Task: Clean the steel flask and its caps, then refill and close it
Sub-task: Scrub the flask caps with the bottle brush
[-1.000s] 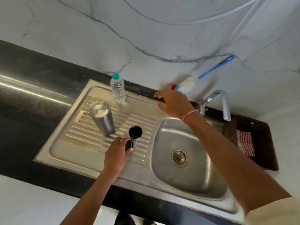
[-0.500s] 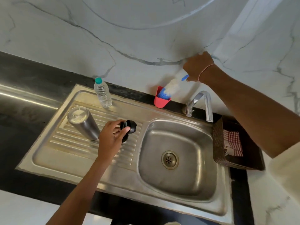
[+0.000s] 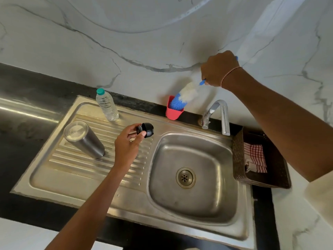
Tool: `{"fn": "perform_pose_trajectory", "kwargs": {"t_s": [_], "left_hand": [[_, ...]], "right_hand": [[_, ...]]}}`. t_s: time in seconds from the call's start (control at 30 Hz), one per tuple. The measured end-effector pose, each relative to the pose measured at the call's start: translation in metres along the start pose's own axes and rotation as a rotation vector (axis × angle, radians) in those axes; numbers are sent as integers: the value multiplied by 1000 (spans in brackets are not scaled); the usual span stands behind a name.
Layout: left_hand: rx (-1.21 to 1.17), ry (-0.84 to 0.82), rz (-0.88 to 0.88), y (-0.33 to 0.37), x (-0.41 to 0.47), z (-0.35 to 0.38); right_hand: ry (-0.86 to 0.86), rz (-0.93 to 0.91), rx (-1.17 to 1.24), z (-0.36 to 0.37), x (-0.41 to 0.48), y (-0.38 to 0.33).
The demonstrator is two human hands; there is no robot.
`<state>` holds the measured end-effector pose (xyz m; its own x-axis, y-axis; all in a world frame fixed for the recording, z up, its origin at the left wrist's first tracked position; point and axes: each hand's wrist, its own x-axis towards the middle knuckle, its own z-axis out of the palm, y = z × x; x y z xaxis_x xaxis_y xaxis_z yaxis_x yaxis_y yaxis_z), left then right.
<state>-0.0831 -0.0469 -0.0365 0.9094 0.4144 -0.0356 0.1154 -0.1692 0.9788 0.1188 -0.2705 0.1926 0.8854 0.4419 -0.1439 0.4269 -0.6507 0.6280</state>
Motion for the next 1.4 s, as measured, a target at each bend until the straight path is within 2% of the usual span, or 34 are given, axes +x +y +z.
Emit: {"fn": "perform_pose_trajectory", "kwargs": {"t_s": [0.27, 0.67, 1.03, 1.4], "left_hand": [[-21, -34, 0, 9, -8, 6], [-41, -38, -12, 16, -15, -5], [-66, -69, -22, 21, -19, -10], [-83, -86, -28, 28, -19, -10]], "right_hand": [[70, 24, -56, -13, -28, 11], [67, 162, 70, -12, -83, -10], [112, 465, 305, 30, -140, -50], [207, 654, 482, 56, -167, -77]]}}
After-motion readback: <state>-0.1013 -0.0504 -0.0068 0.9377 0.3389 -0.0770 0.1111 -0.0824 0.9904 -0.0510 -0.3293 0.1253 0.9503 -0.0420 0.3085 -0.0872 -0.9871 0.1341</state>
